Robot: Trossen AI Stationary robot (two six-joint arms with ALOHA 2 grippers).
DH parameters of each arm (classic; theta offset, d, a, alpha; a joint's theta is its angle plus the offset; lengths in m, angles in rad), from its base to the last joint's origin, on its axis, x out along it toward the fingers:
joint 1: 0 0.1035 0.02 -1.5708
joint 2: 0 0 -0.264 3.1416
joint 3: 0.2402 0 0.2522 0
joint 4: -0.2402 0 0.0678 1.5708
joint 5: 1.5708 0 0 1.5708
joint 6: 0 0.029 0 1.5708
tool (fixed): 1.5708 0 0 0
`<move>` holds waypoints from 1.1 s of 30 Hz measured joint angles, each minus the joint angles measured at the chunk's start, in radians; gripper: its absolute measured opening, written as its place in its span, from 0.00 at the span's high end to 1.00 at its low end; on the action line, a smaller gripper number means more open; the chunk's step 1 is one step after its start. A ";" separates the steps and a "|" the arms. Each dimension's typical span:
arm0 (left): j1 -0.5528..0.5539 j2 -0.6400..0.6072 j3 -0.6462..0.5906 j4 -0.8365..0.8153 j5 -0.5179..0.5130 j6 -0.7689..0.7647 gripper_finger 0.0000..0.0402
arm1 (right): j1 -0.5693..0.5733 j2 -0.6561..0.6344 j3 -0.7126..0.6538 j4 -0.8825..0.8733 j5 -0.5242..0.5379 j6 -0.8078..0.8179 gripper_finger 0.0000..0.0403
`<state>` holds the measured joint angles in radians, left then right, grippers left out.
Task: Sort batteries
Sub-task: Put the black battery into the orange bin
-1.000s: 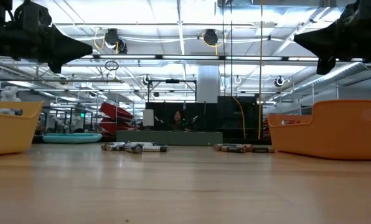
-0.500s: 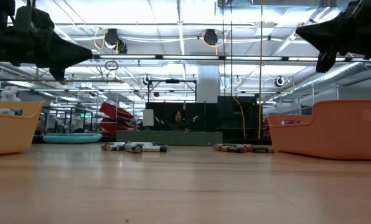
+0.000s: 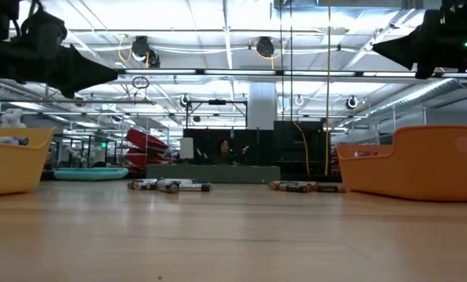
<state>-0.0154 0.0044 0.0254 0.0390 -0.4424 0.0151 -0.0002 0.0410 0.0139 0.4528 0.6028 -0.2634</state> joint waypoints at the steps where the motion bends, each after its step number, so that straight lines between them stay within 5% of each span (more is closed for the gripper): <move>1: 0.000 0.000 0.000 0.001 -0.018 0.012 0.86 | -0.001 0.000 0.000 0.003 0.013 0.000 1.00; 7: 0.000 0.000 0.000 0.026 -0.044 0.034 0.86 | -0.001 0.022 0.001 0.088 -0.102 0.173 1.00; 11: 0.000 0.000 0.001 0.080 -0.047 0.079 0.86 | -0.003 0.086 0.046 -0.004 -0.117 0.209 1.00; 15: 0.001 0.000 0.001 0.142 -0.063 0.070 0.86 | -0.017 0.235 0.115 -0.022 -0.208 0.221 0.96; 20: 0.001 0.000 0.001 0.136 -0.058 -0.011 0.86 | -0.043 0.446 0.186 0.193 -0.306 0.125 0.89; 23: 0.001 0.000 0.001 0.132 -0.008 -0.045 0.86 | -0.068 0.562 0.242 0.250 -0.402 0.244 0.88; 28: 0.000 0.000 0.001 0.136 0.029 -0.070 0.86 | -0.099 0.772 0.440 -0.096 -0.470 0.359 0.92; 33: 0.000 0.001 0.001 0.135 0.031 -0.070 0.86 | -0.081 1.032 0.651 -0.288 -0.376 0.270 0.96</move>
<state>-0.0151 0.0056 0.0265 0.1738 -0.4114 -0.0551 -0.0816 1.0734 0.6652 0.1644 0.2269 0.0065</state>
